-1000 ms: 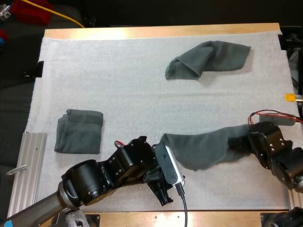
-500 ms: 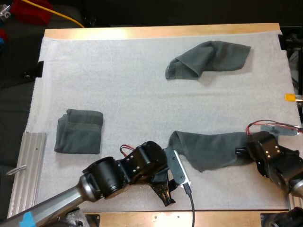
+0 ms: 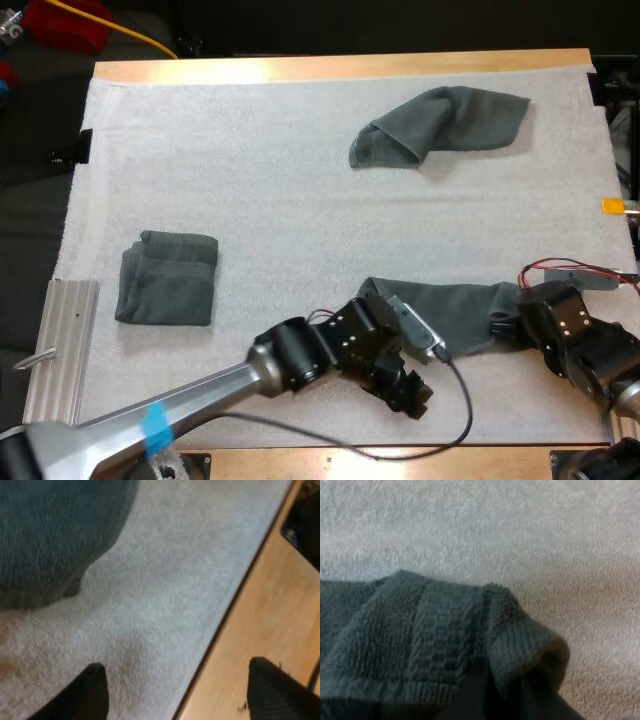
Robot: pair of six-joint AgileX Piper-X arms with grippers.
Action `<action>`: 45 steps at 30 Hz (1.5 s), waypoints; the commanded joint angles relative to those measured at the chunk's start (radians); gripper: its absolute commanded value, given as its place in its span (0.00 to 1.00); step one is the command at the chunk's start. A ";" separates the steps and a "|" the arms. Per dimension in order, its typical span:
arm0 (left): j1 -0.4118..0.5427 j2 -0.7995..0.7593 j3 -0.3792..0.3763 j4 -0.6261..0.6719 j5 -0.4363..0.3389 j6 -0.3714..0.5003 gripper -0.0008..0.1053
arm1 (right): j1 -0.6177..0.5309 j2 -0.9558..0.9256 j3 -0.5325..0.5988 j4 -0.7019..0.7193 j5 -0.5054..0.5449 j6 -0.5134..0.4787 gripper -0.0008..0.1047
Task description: Pick towel from pile, fold and stack
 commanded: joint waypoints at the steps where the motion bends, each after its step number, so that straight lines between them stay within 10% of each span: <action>1: 0.007 0.014 0.011 -0.041 0.013 -0.059 0.55 | -0.001 -0.004 0.000 0.008 -0.006 -0.002 0.03; 11: 0.079 0.122 0.094 -0.271 0.165 -0.224 0.55 | -0.001 -0.004 0.000 0.006 -0.027 -0.002 0.03; 45: 0.098 0.313 0.083 -0.431 0.015 -0.293 0.55 | -0.001 -0.074 -0.012 -0.001 -0.073 -0.002 0.03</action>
